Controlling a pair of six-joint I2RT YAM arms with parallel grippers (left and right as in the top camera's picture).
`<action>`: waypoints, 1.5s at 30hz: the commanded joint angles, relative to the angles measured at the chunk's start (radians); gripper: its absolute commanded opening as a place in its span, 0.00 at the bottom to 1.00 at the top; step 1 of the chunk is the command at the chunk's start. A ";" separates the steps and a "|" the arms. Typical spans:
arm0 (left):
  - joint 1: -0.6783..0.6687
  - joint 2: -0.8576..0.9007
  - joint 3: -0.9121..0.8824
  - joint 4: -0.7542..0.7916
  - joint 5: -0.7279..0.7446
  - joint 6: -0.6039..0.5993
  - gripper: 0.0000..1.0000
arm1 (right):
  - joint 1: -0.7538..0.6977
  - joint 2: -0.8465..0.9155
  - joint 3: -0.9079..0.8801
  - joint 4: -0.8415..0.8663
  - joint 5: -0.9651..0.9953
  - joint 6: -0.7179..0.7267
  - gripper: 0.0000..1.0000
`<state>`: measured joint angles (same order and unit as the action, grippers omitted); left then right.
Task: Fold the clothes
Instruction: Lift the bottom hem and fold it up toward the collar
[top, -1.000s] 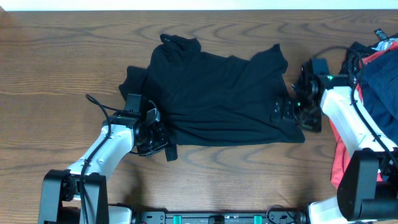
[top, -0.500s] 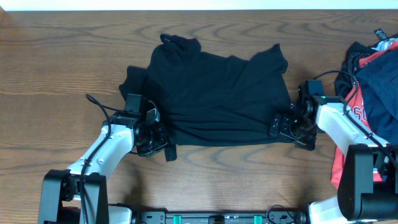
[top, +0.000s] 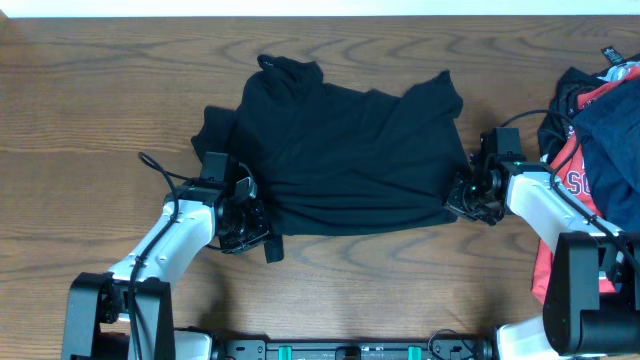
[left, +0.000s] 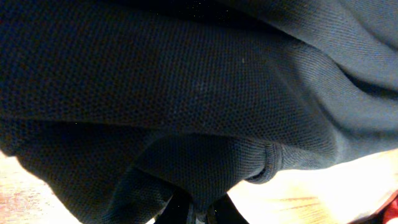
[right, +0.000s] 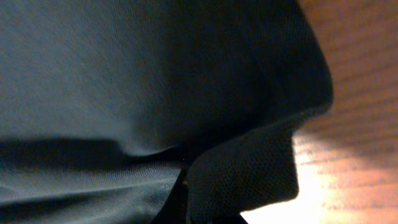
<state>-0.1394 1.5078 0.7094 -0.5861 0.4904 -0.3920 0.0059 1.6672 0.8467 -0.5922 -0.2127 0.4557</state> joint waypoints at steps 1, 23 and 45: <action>-0.002 0.005 0.021 -0.002 -0.002 0.013 0.06 | 0.006 0.002 -0.004 0.010 0.012 -0.009 0.01; -0.001 -0.476 0.554 -0.260 -0.151 0.156 0.06 | 0.094 -0.074 0.835 -0.477 0.286 -0.225 0.01; -0.002 -0.470 1.140 -0.338 -0.241 0.174 0.06 | 0.092 -0.085 1.798 -1.077 0.412 -0.244 0.01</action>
<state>-0.1406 1.0325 1.7847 -0.9169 0.2798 -0.2340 0.0956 1.5635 2.6373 -1.6455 0.1684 0.1795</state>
